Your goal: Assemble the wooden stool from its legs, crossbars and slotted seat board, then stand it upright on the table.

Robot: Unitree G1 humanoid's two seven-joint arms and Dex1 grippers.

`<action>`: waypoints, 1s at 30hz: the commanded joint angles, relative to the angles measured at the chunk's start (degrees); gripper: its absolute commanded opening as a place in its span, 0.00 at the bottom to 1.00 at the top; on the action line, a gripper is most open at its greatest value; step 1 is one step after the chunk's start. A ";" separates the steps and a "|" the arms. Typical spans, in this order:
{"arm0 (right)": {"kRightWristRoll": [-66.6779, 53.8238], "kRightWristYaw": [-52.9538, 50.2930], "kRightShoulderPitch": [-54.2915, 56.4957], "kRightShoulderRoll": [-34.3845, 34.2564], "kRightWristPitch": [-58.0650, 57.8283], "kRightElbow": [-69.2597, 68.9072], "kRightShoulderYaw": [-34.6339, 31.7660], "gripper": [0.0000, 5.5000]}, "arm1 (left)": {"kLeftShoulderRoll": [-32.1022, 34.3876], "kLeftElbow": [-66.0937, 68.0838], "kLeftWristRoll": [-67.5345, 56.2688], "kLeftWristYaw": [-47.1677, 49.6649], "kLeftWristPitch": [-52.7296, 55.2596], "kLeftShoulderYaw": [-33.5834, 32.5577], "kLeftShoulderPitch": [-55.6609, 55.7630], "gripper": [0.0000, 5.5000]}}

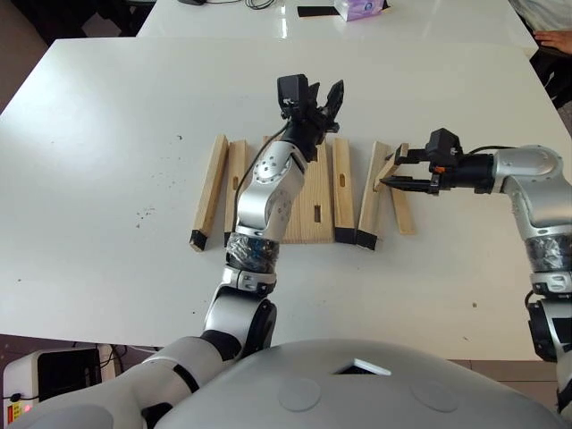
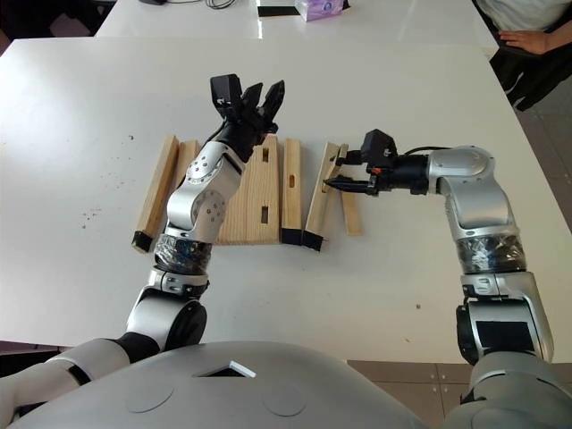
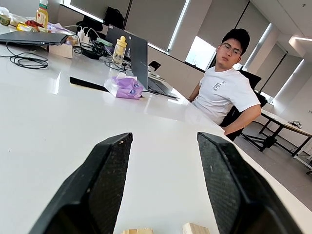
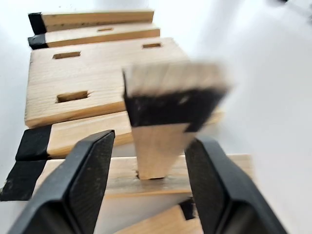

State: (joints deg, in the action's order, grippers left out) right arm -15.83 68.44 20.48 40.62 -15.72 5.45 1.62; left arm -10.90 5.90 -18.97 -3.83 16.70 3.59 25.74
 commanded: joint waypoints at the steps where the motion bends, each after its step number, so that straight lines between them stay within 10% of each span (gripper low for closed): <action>1: -4.05 -4.81 -0.31 0.01 -2.78 -5.93 -6.03 0.46 | -0.13 -1.18 0.06 0.15 0.89 -0.77 -1.37 0.45; 17: -2.80 -32.58 1.58 -17.08 -4.25 -7.08 -5.66 0.46 | -1.67 2.38 0.53 0.17 -0.76 -1.34 0.83 0.45; 30: -9.55 -36.23 5.25 -19.66 -6.46 -13.00 -10.65 0.46 | -2.21 3.80 -1.01 -0.42 -0.59 -1.84 1.64 0.45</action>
State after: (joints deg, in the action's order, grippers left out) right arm -22.97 32.89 25.58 20.66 -20.59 -4.10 -7.45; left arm -11.00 9.32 -19.24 -3.99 15.47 2.26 26.48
